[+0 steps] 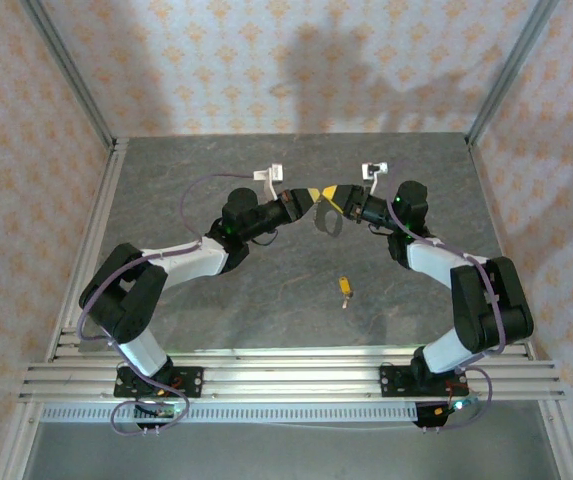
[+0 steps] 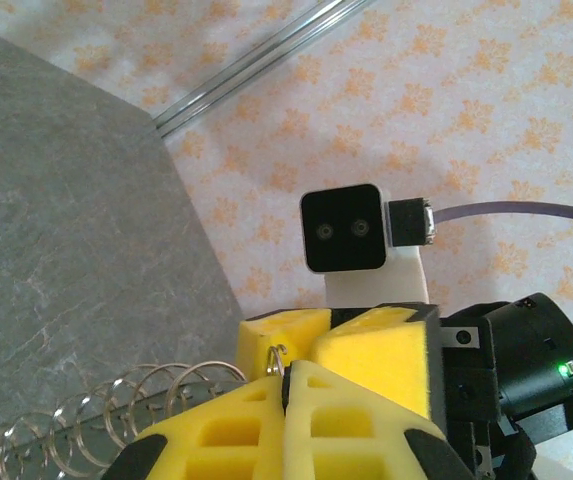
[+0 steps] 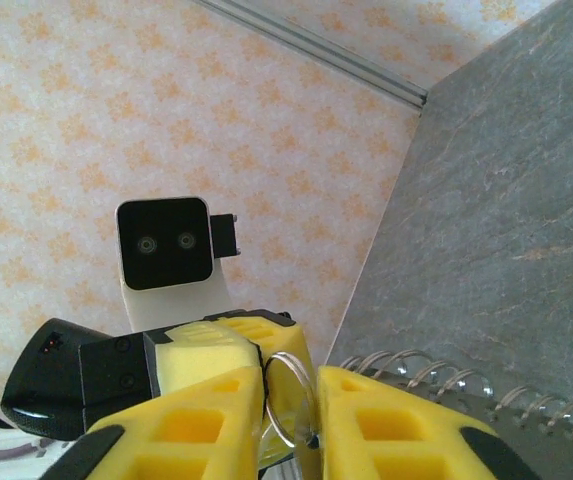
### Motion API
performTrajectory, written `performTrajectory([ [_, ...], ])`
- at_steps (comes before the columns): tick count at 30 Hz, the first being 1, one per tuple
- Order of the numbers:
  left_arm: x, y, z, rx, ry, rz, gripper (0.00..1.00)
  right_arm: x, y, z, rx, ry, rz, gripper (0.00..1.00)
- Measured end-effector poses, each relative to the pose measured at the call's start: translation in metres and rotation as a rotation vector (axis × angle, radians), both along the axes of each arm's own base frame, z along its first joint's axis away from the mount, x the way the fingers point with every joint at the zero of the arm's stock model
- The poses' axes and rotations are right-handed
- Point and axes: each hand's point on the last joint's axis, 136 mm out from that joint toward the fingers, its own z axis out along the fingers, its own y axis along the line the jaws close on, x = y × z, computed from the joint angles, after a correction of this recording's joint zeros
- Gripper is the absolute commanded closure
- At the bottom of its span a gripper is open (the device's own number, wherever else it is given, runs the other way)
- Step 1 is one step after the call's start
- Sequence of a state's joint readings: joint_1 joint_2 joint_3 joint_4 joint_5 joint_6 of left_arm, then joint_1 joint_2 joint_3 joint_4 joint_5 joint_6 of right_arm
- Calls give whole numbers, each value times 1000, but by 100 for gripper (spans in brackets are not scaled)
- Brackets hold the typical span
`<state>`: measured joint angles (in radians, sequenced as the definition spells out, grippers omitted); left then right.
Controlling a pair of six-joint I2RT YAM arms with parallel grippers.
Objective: Put the keys on the keyring
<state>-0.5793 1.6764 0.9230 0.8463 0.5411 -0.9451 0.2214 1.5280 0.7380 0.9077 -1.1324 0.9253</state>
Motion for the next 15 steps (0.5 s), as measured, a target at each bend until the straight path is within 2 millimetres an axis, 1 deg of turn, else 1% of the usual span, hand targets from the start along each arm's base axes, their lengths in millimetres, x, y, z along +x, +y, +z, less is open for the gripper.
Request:
performTrajectory([
  [5,0,0,1,-2,-3,2,100,-1,-1,1,8,0,6,99],
  [14,1,1,0,-4,6,5,100,-1,-1,2,12,-5,5,100],
  [15,1,1,-2,-2,10,5,96,-1,-1,1,11,-1,2,100],
])
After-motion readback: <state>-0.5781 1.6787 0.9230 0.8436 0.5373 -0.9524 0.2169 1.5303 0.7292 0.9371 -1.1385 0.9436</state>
